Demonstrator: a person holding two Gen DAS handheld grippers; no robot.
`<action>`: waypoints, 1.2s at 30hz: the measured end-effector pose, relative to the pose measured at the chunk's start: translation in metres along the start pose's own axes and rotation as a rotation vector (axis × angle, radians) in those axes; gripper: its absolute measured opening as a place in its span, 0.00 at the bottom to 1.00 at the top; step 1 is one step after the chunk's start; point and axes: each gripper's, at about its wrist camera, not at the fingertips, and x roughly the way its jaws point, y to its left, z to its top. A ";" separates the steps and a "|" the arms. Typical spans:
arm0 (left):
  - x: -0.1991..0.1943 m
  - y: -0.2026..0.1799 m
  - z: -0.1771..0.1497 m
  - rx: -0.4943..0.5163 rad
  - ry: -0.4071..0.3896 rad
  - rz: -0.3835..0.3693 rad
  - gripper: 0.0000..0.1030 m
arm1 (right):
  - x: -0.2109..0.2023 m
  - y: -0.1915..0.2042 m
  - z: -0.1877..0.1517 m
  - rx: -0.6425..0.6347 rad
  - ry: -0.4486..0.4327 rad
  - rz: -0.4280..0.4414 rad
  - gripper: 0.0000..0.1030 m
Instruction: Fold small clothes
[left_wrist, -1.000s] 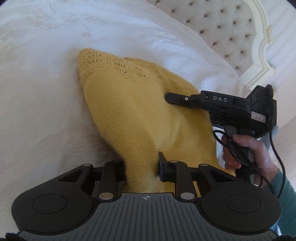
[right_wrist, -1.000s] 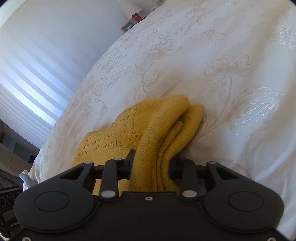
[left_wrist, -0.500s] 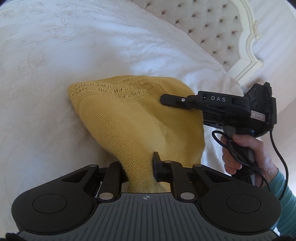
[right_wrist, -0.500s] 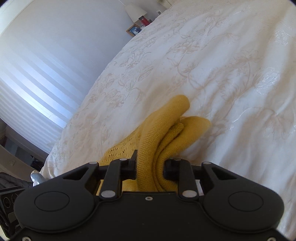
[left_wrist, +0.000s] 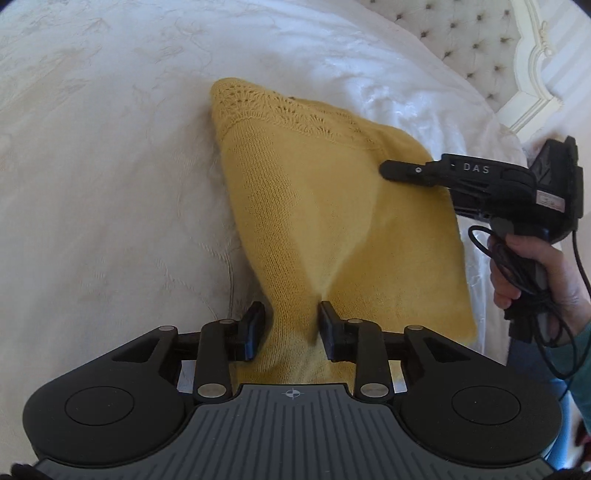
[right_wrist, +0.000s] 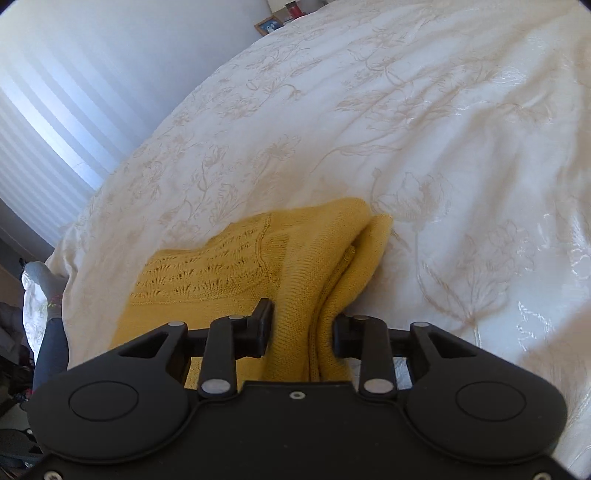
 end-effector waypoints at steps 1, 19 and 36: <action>0.000 0.002 -0.002 -0.023 -0.016 -0.011 0.33 | -0.005 -0.002 -0.003 0.029 -0.012 0.022 0.45; 0.001 0.025 -0.014 -0.122 -0.062 -0.117 0.42 | -0.035 -0.023 -0.041 0.068 0.110 0.193 0.67; -0.014 0.009 0.024 -0.180 -0.089 -0.295 0.25 | -0.071 -0.003 -0.009 0.174 -0.003 0.369 0.56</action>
